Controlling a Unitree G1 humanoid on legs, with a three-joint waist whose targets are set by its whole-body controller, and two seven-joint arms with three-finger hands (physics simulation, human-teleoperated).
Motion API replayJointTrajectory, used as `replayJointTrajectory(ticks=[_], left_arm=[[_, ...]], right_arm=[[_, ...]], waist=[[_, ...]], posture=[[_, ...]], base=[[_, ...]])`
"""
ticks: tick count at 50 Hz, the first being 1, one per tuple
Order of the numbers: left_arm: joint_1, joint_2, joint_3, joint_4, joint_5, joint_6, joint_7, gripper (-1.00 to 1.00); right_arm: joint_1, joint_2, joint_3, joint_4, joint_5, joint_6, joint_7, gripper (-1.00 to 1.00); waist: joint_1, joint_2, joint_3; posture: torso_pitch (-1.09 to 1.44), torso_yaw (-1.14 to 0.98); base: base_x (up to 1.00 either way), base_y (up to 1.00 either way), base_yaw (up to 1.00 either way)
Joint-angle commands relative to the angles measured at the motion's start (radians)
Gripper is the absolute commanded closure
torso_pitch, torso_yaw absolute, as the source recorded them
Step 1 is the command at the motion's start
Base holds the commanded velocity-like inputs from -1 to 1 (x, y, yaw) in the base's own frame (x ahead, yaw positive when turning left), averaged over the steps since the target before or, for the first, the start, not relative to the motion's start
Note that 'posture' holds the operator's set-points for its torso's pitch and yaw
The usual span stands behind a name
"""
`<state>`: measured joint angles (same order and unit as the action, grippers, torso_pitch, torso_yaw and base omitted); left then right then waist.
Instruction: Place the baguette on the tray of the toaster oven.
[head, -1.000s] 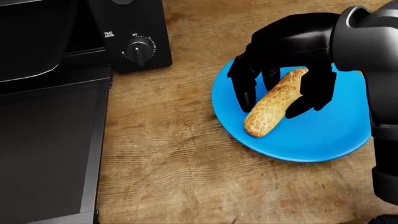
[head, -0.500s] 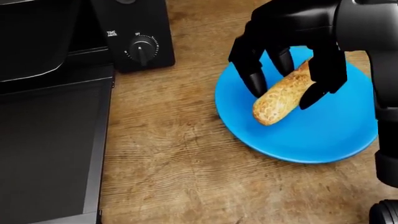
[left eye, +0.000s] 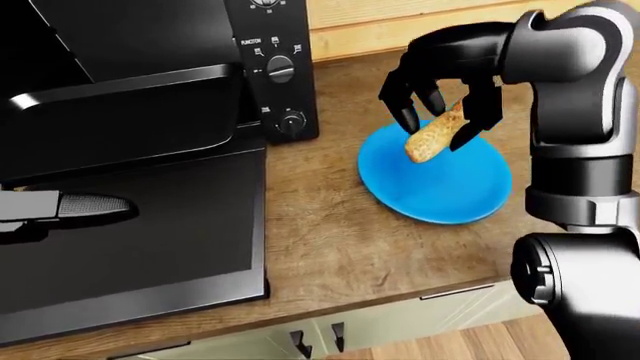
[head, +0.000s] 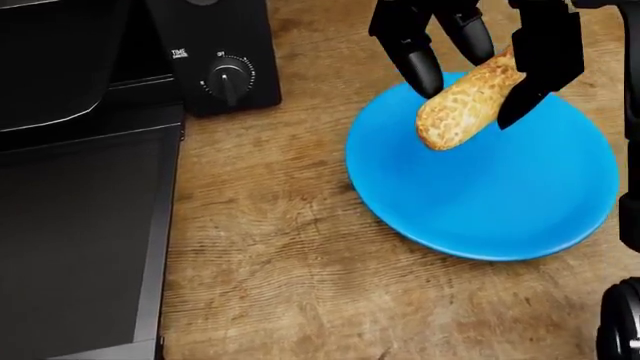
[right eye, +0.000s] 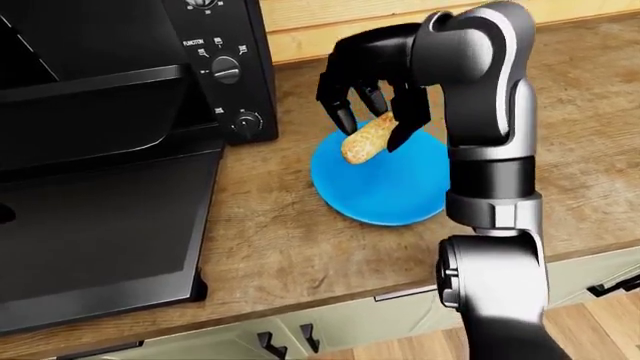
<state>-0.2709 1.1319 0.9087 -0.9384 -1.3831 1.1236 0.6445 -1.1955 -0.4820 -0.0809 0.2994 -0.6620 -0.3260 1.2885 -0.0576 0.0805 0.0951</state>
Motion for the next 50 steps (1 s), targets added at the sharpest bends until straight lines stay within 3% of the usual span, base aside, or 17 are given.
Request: replayJointTrajectory(ticks=[1, 16, 25, 36, 43, 50], left_arm=[[-0.008, 0.015, 0.028, 0.004, 0.016, -0.021, 0.006, -1.00], [-0.011, 0.002, 0.019, -0.003, 0.023, -0.025, 0.006, -1.00], [-0.019, 0.016, 0.007, 0.009, 0.034, -0.033, 0.007, -1.00], [-0.014, 0.026, 0.032, 0.019, 0.026, -0.037, -0.001, -1.00], [0.000, 0.040, 0.082, 0.026, 0.007, -0.032, -0.021, -1.00], [0.046, 0.029, 0.177, 0.013, -0.021, -0.014, -0.041, -1.00]], right_arm=[[-0.056, -0.014, -0.018, -0.029, 0.021, 0.014, -0.006, 0.84], [-0.228, -0.026, -0.012, -0.016, 0.031, 0.155, 0.023, 0.84], [-0.324, 0.014, 0.007, -0.009, -0.032, 0.291, -0.002, 0.84], [-0.405, 0.048, 0.022, -0.070, -0.062, 0.419, 0.041, 0.83], [-0.446, 0.104, 0.041, -0.071, -0.113, 0.503, -0.006, 0.83], [-0.478, 0.139, 0.056, -0.068, -0.128, 0.521, 0.006, 0.82]], waist=[[0.000, 0.000, -0.026], [0.015, 0.002, -0.020], [0.042, 0.006, -0.015], [0.079, 0.009, -0.012], [0.109, 0.011, -0.012], [0.148, 0.013, -0.010]], posture=[[0.00, 0.00], [0.00, 0.05], [0.00, 0.09], [0.00, 0.15], [0.00, 0.18], [0.00, 0.22]], base=[[0.00, 0.00, 0.00], [0.00, 0.00, 0.00], [0.00, 0.00, 0.00], [0.00, 0.00, 0.00], [0.00, 0.00, 0.00], [0.00, 0.00, 0.00]])
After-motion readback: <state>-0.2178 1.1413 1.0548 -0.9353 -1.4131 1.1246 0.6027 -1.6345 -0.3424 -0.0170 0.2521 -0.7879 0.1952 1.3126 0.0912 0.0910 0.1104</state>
